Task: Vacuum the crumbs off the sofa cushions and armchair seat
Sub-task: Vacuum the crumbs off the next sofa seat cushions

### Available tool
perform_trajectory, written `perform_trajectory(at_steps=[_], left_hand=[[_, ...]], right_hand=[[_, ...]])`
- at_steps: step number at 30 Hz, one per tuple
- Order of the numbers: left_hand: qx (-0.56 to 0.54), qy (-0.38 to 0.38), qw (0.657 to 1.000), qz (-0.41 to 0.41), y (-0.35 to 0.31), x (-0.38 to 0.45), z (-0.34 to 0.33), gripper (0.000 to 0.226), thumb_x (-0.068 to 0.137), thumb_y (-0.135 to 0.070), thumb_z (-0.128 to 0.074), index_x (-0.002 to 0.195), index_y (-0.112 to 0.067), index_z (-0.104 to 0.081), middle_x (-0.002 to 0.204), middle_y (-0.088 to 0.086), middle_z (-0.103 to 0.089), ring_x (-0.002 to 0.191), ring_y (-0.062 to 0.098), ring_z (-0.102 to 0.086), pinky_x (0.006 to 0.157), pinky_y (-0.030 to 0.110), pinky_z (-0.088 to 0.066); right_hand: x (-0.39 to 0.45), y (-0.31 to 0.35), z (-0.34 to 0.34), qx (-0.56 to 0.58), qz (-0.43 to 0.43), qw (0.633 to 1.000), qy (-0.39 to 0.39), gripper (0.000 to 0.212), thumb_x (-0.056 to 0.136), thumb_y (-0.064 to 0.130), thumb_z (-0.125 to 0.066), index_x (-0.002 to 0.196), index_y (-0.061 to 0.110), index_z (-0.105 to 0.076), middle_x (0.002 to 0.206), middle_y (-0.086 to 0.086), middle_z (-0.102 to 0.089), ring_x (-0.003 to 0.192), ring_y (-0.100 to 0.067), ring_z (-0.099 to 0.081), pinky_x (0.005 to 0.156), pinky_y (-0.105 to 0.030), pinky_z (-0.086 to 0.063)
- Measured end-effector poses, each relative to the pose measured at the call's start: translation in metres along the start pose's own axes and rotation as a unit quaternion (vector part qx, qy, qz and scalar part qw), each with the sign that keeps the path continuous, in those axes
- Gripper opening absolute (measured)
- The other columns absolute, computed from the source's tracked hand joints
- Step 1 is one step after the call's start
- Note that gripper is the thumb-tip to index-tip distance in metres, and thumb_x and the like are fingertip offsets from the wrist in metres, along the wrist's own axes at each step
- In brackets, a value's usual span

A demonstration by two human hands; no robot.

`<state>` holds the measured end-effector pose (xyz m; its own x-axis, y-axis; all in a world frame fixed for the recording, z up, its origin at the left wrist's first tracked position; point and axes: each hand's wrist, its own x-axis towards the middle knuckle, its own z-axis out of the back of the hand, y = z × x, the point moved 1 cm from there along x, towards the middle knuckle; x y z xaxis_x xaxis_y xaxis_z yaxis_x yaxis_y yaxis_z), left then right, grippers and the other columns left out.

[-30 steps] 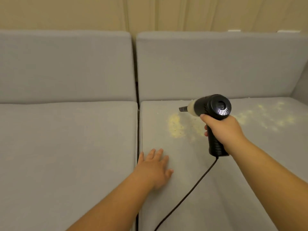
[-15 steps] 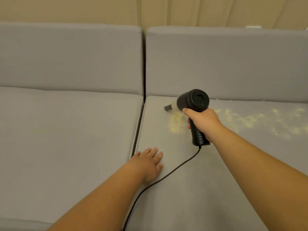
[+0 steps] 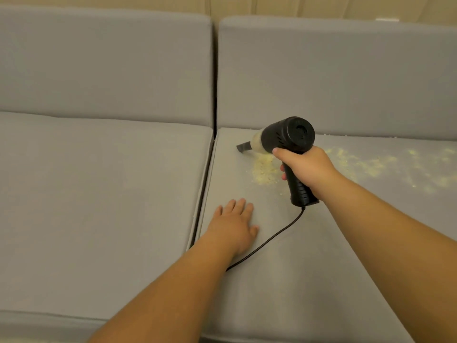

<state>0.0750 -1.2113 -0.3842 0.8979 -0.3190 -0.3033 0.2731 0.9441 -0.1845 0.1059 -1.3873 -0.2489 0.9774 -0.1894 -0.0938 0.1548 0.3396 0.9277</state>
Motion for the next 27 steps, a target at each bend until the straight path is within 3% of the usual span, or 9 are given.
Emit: perform_trajectory(at_steps=[7,12,18,22,27], left_hand=[[-0.001,-0.005,1.0,0.01,-0.021,0.002,0.021,0.073,0.108,-0.054,-0.027,0.166,-0.021,0.002,0.174,0.0,0.006,0.16,0.025,0.007,0.128,0.052,0.0],[0.029,0.026,0.999,0.019,-0.031,-0.011,0.014,0.073,0.108,-0.055,-0.026,0.167,-0.021,0.002,0.174,0.0,0.008,0.16,0.025,0.01,0.127,0.055,0.003],[0.014,0.033,0.999,0.034,-0.046,-0.017,0.011,0.075,0.107,-0.058,-0.024,0.166,-0.021,0.003,0.174,-0.001,0.01,0.159,0.026,0.011,0.126,0.059,0.004],[0.015,0.032,0.999,0.032,-0.053,-0.021,0.009,0.075,0.107,-0.058,-0.025,0.166,-0.022,0.003,0.174,-0.001,0.012,0.159,0.027,0.011,0.125,0.061,0.004],[0.018,0.046,0.998,0.037,-0.06,-0.031,0.013,0.072,0.107,-0.058,-0.024,0.166,-0.027,0.003,0.173,0.0,0.015,0.159,0.029,0.013,0.124,0.064,0.006]], right_hand=[[-0.002,-0.011,0.045,-0.014,-0.008,0.998,-0.069,0.014,0.089,0.033,-0.078,0.094,0.024,-0.068,0.093,-0.014,-0.077,0.076,-0.025,-0.076,0.077,-0.041,-0.062],[-0.015,-0.023,0.055,-0.001,-0.024,0.998,-0.054,0.013,0.091,0.03,-0.078,0.095,0.022,-0.069,0.092,-0.014,-0.075,0.072,-0.023,-0.073,0.067,-0.034,-0.059],[-0.018,-0.012,0.037,0.041,-0.04,0.998,-0.013,0.02,0.092,0.031,-0.078,0.103,0.018,-0.068,0.091,-0.013,-0.074,0.073,-0.024,-0.072,0.075,-0.04,-0.061],[-0.024,-0.009,0.028,0.0,-0.021,1.0,0.012,0.023,0.092,0.034,-0.079,0.103,0.014,-0.072,0.089,-0.014,-0.075,0.07,-0.023,-0.073,0.075,-0.04,-0.061],[-0.036,-0.007,0.031,-0.006,-0.005,1.0,-0.017,0.023,0.091,0.036,-0.079,0.102,0.018,-0.071,0.092,-0.013,-0.077,0.072,-0.022,-0.074,0.074,-0.038,-0.061]])
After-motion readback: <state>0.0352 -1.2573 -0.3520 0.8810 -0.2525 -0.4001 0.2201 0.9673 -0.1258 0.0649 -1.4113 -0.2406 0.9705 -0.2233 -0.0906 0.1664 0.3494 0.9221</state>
